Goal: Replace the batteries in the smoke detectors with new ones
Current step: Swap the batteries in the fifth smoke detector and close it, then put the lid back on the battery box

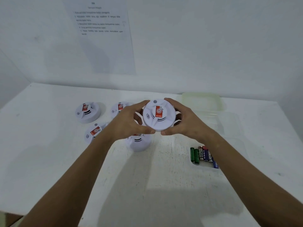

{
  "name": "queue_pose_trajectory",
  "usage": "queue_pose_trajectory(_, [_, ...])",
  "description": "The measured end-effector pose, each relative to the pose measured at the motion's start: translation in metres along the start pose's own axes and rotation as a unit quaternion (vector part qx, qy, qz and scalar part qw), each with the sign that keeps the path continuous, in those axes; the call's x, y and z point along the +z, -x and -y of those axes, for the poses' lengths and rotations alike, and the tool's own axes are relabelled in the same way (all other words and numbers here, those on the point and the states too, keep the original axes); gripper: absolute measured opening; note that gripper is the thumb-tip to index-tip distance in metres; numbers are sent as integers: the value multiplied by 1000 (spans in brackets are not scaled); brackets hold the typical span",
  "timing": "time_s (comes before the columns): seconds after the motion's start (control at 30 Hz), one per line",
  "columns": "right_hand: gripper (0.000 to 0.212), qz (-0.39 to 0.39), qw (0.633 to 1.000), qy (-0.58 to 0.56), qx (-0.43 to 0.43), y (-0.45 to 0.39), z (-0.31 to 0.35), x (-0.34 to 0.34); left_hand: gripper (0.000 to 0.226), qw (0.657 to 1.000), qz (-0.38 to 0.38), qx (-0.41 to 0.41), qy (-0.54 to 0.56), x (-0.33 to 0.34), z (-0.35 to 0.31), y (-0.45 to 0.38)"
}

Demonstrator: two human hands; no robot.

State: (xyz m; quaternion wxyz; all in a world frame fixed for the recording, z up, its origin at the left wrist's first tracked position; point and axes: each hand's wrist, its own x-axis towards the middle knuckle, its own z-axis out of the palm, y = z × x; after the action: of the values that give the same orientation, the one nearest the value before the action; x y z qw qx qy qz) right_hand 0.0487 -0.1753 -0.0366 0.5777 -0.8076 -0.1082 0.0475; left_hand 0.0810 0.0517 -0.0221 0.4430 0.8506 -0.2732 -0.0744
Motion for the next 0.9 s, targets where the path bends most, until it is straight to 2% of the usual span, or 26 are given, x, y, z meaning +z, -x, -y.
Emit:
queue_pose_trajectory(0.33, [74, -43, 993, 102, 34, -51, -10, 9, 59, 997, 20, -55, -42, -7, 32, -48])
queue_pose_trajectory(0.67, [71, -52, 977, 180, 102, -65, -32, 23, 62, 992, 56, -105, -50, 4, 54, -65])
queue_pose_trajectory(0.9, [69, -48, 966, 213, 141, -73, -44, 25, 53, 984, 69, -139, -87, 11, 54, -72])
